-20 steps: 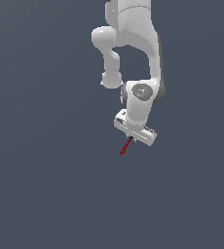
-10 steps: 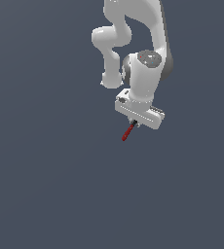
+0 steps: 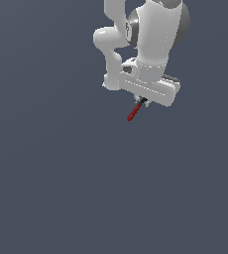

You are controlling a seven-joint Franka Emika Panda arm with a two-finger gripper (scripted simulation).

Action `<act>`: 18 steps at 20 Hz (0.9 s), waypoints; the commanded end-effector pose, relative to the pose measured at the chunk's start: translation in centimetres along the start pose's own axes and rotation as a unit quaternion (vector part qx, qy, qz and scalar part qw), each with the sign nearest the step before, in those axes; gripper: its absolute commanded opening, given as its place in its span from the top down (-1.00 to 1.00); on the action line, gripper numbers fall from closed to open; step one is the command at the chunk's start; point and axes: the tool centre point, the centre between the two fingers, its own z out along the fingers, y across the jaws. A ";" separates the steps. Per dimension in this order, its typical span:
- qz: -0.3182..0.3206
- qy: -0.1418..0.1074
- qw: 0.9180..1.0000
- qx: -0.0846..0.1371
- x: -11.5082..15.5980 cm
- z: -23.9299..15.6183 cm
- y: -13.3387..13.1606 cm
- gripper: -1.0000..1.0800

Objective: Pick up the object and move it to a goal position.

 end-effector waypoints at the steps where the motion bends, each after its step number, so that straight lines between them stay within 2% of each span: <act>1: 0.000 0.000 1.000 0.000 -0.5 -2.8 0.2 1.00; 10: 0.000 0.000 1.000 0.000 -1.8 -11.2 0.5 1.00; 18: -0.001 0.000 1.000 0.000 -2.3 -15.2 0.6 1.00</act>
